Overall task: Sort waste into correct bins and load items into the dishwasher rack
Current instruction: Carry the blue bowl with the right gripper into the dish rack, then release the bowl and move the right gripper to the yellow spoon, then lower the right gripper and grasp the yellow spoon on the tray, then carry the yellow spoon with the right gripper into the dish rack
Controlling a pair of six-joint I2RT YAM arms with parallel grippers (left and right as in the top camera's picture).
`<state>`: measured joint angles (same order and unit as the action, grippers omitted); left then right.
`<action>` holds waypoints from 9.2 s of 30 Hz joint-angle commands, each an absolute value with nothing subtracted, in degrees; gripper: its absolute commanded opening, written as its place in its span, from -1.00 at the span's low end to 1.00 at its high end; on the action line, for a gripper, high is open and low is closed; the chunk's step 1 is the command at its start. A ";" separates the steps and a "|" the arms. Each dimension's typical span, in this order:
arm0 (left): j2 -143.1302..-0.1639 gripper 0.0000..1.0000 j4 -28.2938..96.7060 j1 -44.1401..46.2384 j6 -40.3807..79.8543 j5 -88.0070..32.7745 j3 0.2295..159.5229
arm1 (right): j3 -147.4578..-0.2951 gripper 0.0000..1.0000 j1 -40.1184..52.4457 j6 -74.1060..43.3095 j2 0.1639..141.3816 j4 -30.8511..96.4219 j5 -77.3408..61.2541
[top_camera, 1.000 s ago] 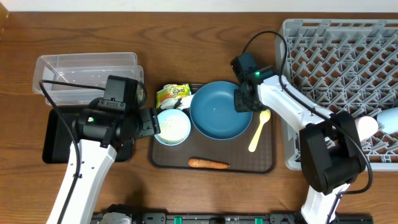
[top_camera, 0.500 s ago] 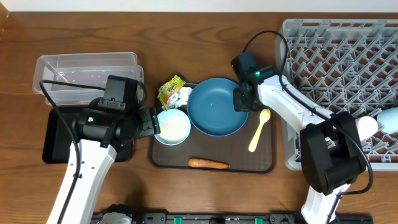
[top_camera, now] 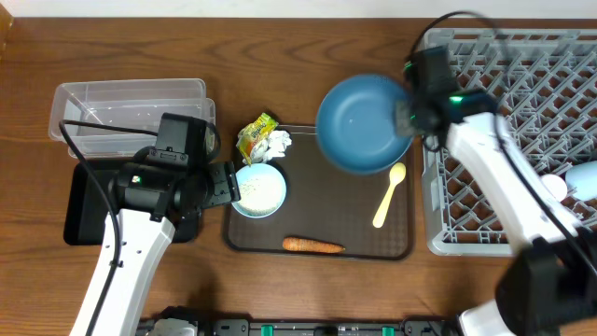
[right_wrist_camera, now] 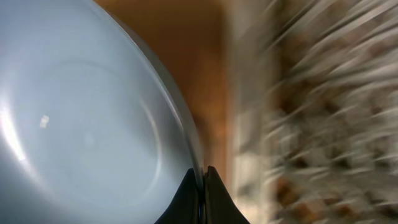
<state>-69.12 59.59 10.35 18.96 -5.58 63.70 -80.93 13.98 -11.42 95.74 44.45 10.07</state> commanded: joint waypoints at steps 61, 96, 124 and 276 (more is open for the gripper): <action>-69.21 0.45 60.38 10.33 18.06 -4.89 64.20 | -83.66 -0.14 -6.39 3.33 112.60 24.62 57.10; -69.21 0.45 60.38 10.33 18.04 -4.89 64.20 | -83.55 0.61 7.94 -15.55 90.17 54.78 -2.20; -69.21 0.46 60.40 10.33 18.02 -4.89 64.20 | -83.50 0.61 23.92 -36.64 115.55 64.79 6.04; -69.21 0.46 61.71 10.33 18.02 -4.89 64.20 | -81.73 -0.96 13.08 -7.57 95.39 56.97 -6.48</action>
